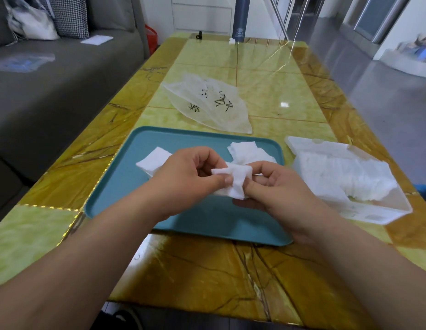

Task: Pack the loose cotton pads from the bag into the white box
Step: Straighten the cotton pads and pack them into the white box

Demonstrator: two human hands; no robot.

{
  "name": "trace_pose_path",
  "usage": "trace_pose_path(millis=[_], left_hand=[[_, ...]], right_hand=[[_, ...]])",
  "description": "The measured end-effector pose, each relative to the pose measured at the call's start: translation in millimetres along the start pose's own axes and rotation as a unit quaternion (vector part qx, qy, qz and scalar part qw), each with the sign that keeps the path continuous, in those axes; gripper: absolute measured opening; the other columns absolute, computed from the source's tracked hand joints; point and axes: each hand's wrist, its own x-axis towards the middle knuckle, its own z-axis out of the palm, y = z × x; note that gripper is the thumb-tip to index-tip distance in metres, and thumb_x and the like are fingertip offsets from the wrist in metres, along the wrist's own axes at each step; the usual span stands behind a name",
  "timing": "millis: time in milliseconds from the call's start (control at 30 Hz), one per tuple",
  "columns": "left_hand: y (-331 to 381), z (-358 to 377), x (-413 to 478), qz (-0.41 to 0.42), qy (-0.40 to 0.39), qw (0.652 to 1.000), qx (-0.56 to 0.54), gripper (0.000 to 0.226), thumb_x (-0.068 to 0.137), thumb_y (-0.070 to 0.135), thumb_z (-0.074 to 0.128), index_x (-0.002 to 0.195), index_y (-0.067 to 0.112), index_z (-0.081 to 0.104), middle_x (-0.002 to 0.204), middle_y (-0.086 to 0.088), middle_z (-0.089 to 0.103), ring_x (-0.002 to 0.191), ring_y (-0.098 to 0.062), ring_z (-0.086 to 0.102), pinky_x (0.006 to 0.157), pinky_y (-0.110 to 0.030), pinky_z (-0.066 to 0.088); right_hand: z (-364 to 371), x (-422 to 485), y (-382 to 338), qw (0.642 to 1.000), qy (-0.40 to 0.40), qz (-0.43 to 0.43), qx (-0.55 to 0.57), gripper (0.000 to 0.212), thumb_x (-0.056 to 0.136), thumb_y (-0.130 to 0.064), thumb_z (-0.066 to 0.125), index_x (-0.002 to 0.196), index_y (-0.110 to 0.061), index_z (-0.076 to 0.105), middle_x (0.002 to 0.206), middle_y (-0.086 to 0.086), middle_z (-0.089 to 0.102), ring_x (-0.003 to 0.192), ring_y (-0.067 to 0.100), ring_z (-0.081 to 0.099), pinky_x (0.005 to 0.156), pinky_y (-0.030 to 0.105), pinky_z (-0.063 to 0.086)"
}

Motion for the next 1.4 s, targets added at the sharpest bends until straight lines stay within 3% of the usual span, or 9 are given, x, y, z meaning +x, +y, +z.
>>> trace_pose_path(millis=[133,300,467,600,667,767,1167,1300,1400], left_hand=[[-7.5,-2.0,3.8,0.035,0.031,0.991,0.125,0.035,0.082,0.036,0.085,0.107,0.029,0.062,0.073,0.005,0.063,0.058,-0.003,0.053,0.061,-0.025,0.047],[-7.4,-0.2,4.5,0.036,0.015,0.986,0.164,0.035,0.083,0.041,0.082,0.111,0.031,0.065,0.064,0.008,0.059,0.055,-0.004,0.052,0.061,-0.027,0.045],[-8.3,-4.6,3.7,0.032,-0.012,0.984,0.174,0.022,0.082,0.036,0.085,0.081,0.023,0.066,0.055,0.01,0.057,0.046,-0.002,0.045,0.051,-0.023,0.037],[-7.0,-2.7,3.7,0.019,-0.02,0.979,0.201,0.045,0.069,0.049,0.089,0.099,0.032,0.06,0.058,0.011,0.058,0.05,-0.002,0.051,0.056,-0.028,0.043],[-5.4,-0.3,2.8,0.012,-0.031,0.982,0.188,0.053,0.067,0.051,0.09,0.107,0.036,0.06,0.059,0.011,0.059,0.05,-0.001,0.051,0.054,-0.021,0.041],[-3.7,3.6,2.1,0.019,-0.047,0.982,0.18,0.025,0.077,0.041,0.087,0.093,0.03,0.071,0.057,0.012,0.058,0.048,0.0,0.046,0.046,-0.013,0.032],[-4.7,2.0,2.1,-0.017,-0.029,0.974,0.224,0.021,0.078,0.04,0.082,0.091,0.03,0.068,0.058,0.009,0.062,0.047,0.001,0.051,0.052,-0.022,0.039],[-3.6,9.3,0.0,-0.008,-0.039,0.98,0.193,0.017,0.081,0.033,0.081,0.092,0.028,0.069,0.057,0.01,0.061,0.049,0.002,0.052,0.047,-0.012,0.036],[-5.0,9.2,-0.4,-0.007,-0.04,0.979,0.198,0.014,0.082,0.031,0.08,0.091,0.029,0.07,0.057,0.013,0.06,0.05,0.003,0.053,0.047,-0.011,0.035]], right_hand=[[-3.5,-1.5,0.6,0.998,-0.048,-0.02,-0.034,0.03,0.091,0.011,0.066,0.115,-0.006,0.065,0.105,0.015,0.08,0.112,0.036,0.072,0.1,0.046,0.057],[-3.1,0.9,7.2,0.991,-0.008,-0.041,-0.128,0.04,0.075,-0.021,0.09,0.109,-0.018,0.069,0.099,0.007,0.08,0.102,0.03,0.075,0.099,0.053,0.057],[1.5,3.3,10.1,0.946,0.079,-0.111,-0.295,0.014,0.087,-0.018,0.079,0.096,-0.026,0.073,0.091,-0.01,0.076,0.089,0.004,0.07,0.079,0.022,0.056],[0.0,3.7,10.0,0.94,0.084,-0.105,-0.315,0.025,0.083,-0.004,0.074,0.092,-0.027,0.075,0.088,-0.01,0.076,0.085,0.004,0.069,0.073,0.018,0.054],[-1.5,2.8,9.2,0.96,0.062,-0.079,-0.26,0.027,0.085,0.001,0.074,0.097,-0.024,0.074,0.089,-0.007,0.079,0.088,0.008,0.073,0.079,0.023,0.057],[-1.4,2.8,10.4,0.97,0.045,-0.06,-0.233,0.027,0.088,-0.004,0.076,0.105,-0.023,0.072,0.095,-0.006,0.08,0.094,0.01,0.075,0.085,0.026,0.059],[9.9,1.3,14.1,0.958,0.101,-0.068,-0.259,0.057,0.092,-0.006,0.068,0.146,-0.02,0.056,0.143,-0.003,0.062,0.131,0.008,0.059,0.114,0.027,0.045],[21.1,-2.4,17.7,0.956,0.08,-0.054,-0.277,0.063,0.097,-0.009,0.062,0.156,-0.021,0.043,0.146,-0.007,0.054,0.133,0.008,0.052,0.094,0.007,0.033],[23.5,-3.2,22.6,0.958,0.056,-0.049,-0.278,0.063,0.095,-0.004,0.056,0.155,-0.018,0.043,0.138,-0.005,0.055,0.12,0.008,0.052,0.075,-0.001,0.038]])
